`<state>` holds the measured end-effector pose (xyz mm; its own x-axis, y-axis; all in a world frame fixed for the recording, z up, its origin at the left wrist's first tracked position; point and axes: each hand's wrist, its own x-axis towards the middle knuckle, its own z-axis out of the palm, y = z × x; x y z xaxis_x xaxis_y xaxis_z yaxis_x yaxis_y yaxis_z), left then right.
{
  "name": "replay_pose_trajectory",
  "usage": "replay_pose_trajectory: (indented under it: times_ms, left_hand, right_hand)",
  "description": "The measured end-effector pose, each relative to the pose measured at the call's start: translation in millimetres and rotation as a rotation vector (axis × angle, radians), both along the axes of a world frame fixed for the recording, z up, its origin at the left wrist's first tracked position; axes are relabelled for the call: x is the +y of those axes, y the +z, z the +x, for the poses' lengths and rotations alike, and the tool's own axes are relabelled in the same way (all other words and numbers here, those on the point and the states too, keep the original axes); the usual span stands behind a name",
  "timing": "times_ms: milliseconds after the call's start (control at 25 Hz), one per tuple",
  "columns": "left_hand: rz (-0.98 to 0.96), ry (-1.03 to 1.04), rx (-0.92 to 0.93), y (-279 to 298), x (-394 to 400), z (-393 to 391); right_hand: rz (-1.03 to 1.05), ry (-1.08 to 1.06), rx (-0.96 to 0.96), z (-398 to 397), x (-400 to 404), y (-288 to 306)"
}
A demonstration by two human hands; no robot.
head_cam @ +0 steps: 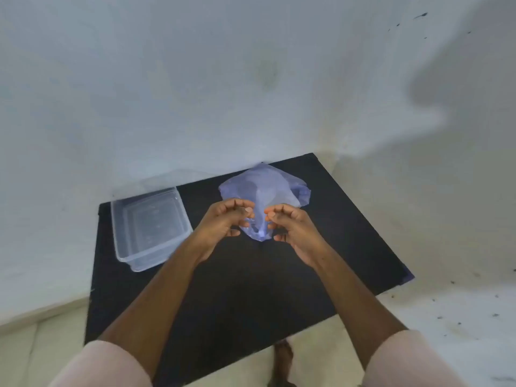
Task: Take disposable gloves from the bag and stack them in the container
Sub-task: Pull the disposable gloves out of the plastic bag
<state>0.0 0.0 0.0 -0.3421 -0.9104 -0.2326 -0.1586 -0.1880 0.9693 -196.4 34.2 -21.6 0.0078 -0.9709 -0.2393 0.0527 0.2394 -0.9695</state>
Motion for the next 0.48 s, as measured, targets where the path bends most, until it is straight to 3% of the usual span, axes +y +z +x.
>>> replay_pose_trajectory:
  times_ms: [320, 480]
  left_hand:
    - [0.182, -0.063, -0.326, -76, -76, -80]
    - [0.078, -0.012, -0.541, -116, -102, -110]
  right_hand:
    - [0.24, -0.194, 0.186, -84, -111, -84]
    - [0.226, -0.245, 0.505, -96, -175, -123]
